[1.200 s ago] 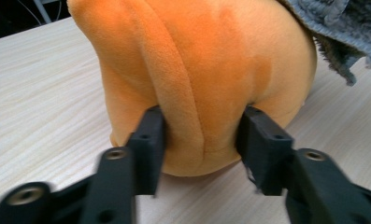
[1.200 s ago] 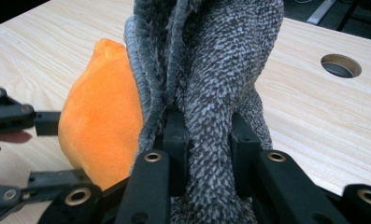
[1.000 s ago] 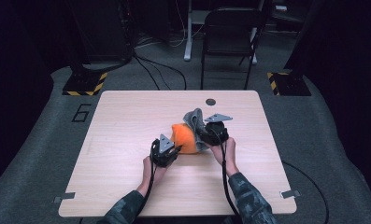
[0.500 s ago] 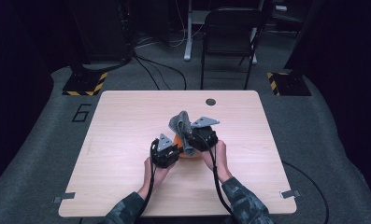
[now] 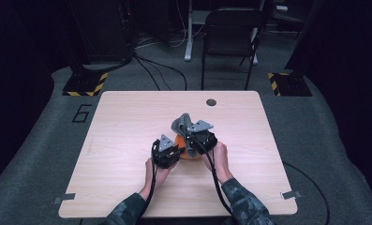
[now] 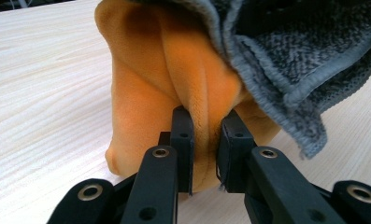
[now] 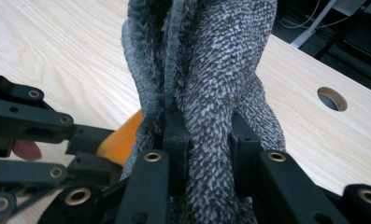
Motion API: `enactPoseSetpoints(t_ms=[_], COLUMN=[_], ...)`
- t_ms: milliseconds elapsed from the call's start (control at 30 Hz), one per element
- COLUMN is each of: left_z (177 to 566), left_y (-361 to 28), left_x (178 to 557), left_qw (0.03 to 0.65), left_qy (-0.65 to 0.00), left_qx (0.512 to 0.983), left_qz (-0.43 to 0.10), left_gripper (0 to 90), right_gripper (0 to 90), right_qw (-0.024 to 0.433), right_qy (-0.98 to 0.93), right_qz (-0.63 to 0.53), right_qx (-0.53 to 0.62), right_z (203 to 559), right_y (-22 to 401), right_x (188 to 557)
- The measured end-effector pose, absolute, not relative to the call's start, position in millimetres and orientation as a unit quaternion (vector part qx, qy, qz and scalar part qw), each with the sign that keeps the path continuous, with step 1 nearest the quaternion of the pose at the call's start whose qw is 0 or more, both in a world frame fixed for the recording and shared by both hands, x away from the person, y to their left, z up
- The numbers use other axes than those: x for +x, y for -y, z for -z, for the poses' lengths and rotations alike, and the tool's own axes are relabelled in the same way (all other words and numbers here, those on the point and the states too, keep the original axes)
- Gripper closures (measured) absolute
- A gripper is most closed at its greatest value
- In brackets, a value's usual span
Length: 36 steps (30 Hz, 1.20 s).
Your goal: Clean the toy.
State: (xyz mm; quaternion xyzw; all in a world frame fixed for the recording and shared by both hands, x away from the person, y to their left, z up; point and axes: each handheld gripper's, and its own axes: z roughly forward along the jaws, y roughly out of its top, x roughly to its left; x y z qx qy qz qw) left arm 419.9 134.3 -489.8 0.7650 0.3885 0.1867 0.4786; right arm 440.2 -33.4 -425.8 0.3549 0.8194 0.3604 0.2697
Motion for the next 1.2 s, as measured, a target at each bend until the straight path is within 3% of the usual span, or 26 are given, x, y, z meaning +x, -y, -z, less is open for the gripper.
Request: enactPoseSetpoints(t_ms=[700, 1200], left_z=[491.7, 493.1], left_y=[-139.0, -140.5], left_x=[422.9, 423.2], left_qw=[0.488, 0.492], left_qy=[-0.375, -0.374], left_qx=[0.766, 0.765], left_qz=[-0.184, -0.182], left_gripper=[77.9, 76.8], right_gripper=[72.9, 72.9], right_qw=[0.241, 0.179], right_qy=[-0.794, -0.799], right_qz=[-0.352, -0.296], right_qx=[0.433, 0.492], right_z=[440.0, 485.8], right_y=[87.5, 116.0], right_x=[453.2, 482.0])
